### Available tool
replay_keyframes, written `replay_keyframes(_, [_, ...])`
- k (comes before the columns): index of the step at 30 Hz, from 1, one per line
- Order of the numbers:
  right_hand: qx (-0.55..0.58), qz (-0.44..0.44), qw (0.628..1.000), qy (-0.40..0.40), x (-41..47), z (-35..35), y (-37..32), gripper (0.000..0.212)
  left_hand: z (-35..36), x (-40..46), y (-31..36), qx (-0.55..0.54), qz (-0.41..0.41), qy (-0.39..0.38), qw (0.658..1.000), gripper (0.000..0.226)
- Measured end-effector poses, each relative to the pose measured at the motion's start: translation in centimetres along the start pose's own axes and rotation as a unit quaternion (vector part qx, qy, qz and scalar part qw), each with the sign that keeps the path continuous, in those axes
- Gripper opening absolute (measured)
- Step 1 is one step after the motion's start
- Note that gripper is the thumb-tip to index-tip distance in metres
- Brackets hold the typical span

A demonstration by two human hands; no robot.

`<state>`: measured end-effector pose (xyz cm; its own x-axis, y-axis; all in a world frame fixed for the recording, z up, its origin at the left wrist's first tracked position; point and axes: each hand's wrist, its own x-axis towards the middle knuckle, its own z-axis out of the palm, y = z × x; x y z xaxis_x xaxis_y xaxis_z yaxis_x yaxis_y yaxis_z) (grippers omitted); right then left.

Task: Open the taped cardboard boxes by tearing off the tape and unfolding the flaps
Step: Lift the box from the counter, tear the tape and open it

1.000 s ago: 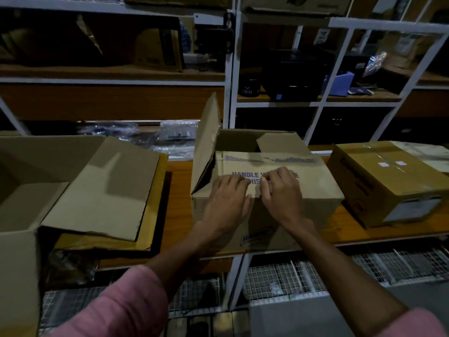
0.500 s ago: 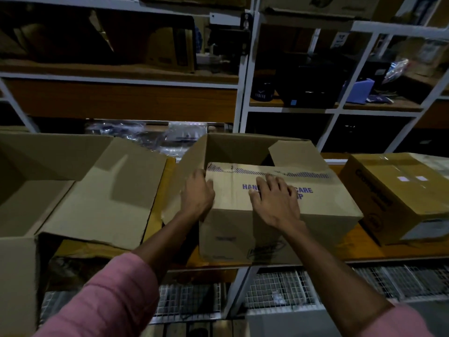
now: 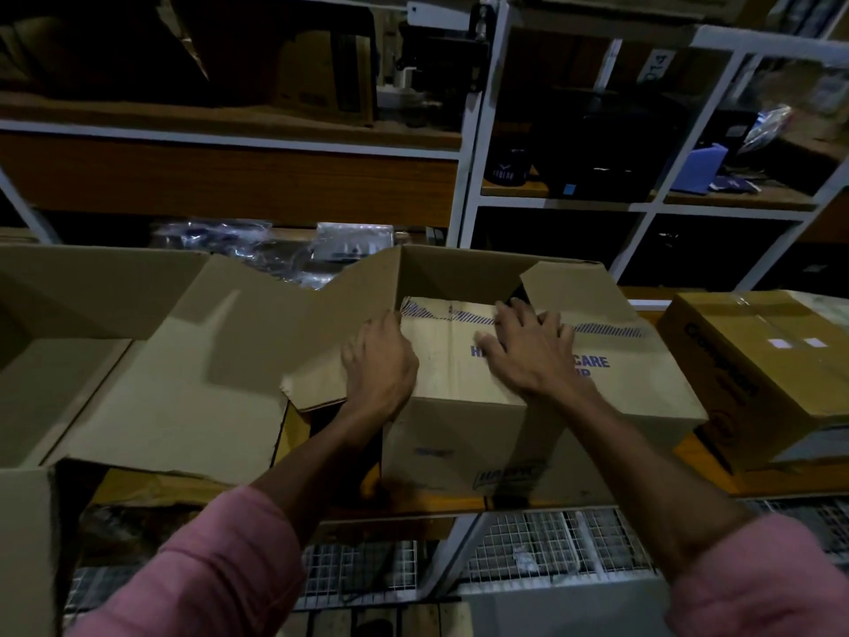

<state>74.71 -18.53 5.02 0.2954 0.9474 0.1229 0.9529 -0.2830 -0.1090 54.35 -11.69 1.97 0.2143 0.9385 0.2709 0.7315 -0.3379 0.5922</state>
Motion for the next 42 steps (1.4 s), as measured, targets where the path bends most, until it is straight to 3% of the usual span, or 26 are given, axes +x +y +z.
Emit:
replay_keyframes(3, [-0.023,0.017,1.000,-0.014,2.4,-1.8,0.3,0.057,-0.6,0.4,1.0,0.013,0.013,-0.042,0.999,0.047])
replay_keyframes(7, [-0.017,0.021,0.996,0.089,4.1,-6.8,-0.1,0.051,-2.9,1.6,4.9,-0.003,0.060,-0.043,0.997,0.059])
replay_keyframes(10, [0.042,-0.008,0.990,0.131,3.6,-11.5,0.3,0.047,-6.5,2.9,9.2,0.065,0.102,-0.001,0.993,0.054])
replay_keyframes(12, [0.104,-0.019,0.990,0.089,2.7,-14.4,1.1,0.045,-9.0,3.0,12.0,0.099,0.125,-0.011,0.987,0.048])
replay_keyframes(19, [0.090,-0.040,0.983,-0.155,-2.8,-17.8,3.4,0.013,-13.2,-1.5,17.0,0.171,0.188,-0.244,0.936,0.032])
replay_keyframes(23, [0.076,-0.037,0.961,-0.263,-5.7,-15.8,3.6,0.014,-13.3,-4.8,18.2,0.128,0.152,-0.415,0.888,0.033])
replay_keyframes(26, [0.052,-0.058,0.951,-0.300,-7.7,-12.9,3.5,0.032,-11.4,-6.9,17.4,0.117,0.141,-0.472,0.862,0.026])
replay_keyframes(32, [0.084,-0.079,0.963,-0.243,-10.7,-8.1,4.0,0.050,-4.8,-8.3,13.2,0.163,0.153,-0.411,0.884,0.043])
replay_keyframes(35, [0.050,-0.084,0.975,-0.197,-12.1,-5.1,4.4,0.047,-2.0,-9.4,10.6,0.180,0.139,-0.347,0.910,0.043])
replay_keyframes(39, [0.087,-0.064,0.989,-0.105,-12.7,-2.8,4.6,0.028,0.5,-10.8,9.2,0.177,0.140,-0.218,0.949,0.035])
replay_keyframes(42, [0.128,-0.023,0.985,-0.109,-11.5,-2.3,4.9,0.041,0.7,-10.8,8.8,0.158,0.150,-0.200,0.955,0.036])
